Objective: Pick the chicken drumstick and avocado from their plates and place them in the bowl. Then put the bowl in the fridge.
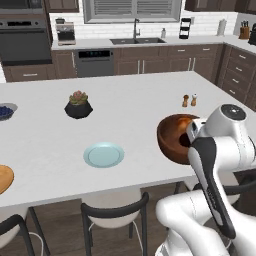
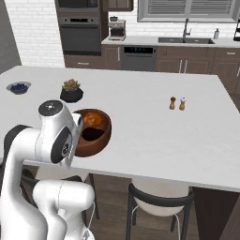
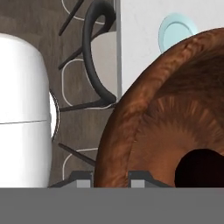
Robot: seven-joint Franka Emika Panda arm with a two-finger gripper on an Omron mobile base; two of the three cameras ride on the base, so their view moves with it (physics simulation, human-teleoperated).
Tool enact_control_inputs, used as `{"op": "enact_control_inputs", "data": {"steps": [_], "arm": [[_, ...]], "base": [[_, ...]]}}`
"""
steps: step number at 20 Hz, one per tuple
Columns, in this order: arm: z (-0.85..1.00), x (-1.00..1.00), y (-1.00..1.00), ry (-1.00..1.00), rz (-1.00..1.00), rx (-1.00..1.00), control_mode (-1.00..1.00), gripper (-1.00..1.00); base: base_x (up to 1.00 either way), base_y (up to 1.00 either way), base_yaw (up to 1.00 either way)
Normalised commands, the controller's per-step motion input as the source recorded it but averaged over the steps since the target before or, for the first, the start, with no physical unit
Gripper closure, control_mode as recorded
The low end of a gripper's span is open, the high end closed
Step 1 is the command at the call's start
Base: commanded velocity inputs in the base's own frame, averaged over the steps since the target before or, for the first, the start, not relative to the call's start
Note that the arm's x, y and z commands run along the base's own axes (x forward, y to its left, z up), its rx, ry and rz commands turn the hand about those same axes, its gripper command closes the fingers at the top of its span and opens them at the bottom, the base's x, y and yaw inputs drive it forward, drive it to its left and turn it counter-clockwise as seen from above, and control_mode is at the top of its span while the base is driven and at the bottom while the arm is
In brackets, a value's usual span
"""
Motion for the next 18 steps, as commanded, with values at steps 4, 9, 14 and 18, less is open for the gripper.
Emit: {"op": "enact_control_inputs", "data": {"steps": [4,9,14,18], "arm": [[-0.06,-0.18,-0.02,-0.03,0.0,0.04,-1.0,1.0],[-0.05,-0.02,0.0,-0.09,0.0,0.0,-1.0,1.0],[0.0,0.0,0.0,-0.01,0.0,0.0,-1.0,1.0],[0.0,-0.23,0.0,-0.03,0.0,0.0,-1.0,1.0]], "base": [[0.0,0.0,0.0],[0.0,0.0,0.0],[0.0,0.0,0.0],[0.0,0.0,0.0]]}}
